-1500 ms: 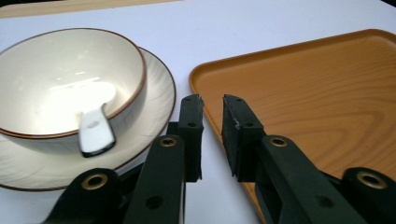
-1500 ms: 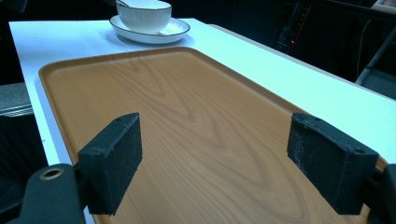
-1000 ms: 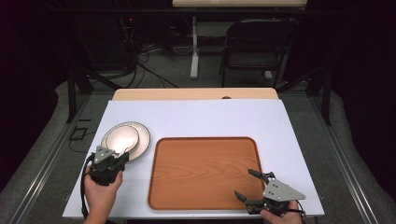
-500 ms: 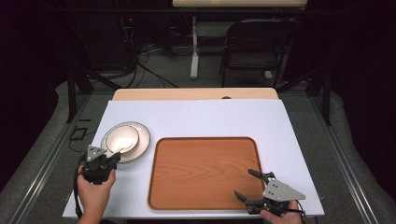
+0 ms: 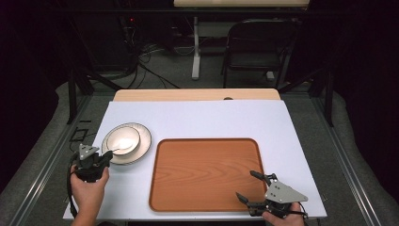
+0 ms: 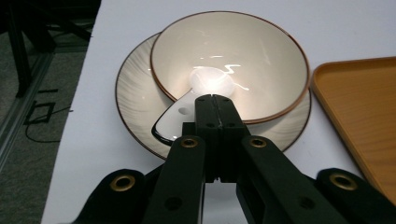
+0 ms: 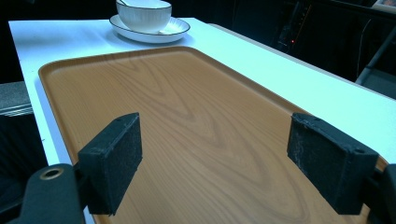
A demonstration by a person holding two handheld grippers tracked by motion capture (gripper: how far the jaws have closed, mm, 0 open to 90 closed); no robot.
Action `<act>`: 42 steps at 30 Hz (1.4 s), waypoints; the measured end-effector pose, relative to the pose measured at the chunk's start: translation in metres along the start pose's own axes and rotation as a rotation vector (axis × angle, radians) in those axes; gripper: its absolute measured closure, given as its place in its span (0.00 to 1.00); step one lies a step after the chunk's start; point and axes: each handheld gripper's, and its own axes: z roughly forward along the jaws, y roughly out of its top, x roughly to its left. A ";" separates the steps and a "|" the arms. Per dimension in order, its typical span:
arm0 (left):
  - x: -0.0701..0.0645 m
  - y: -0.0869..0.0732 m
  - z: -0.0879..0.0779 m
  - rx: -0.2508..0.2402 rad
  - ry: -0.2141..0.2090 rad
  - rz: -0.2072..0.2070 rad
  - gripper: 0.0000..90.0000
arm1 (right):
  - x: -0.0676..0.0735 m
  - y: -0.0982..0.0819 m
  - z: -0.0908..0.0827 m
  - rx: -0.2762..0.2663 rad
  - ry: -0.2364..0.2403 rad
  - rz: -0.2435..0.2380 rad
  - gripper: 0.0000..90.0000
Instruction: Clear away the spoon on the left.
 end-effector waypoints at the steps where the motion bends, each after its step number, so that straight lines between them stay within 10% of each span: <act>1: 0.002 0.000 0.001 0.001 0.005 -0.003 1.00 | 0.000 0.000 0.000 0.000 0.000 0.000 0.19; 27: 0.028 0.026 0.026 -0.037 0.058 -0.057 1.00 | 0.000 0.000 0.000 0.001 0.004 -0.002 0.19; 42: 0.037 0.034 0.024 -0.058 0.035 -0.164 0.88 | 0.000 0.000 0.000 -0.001 0.002 -0.001 0.19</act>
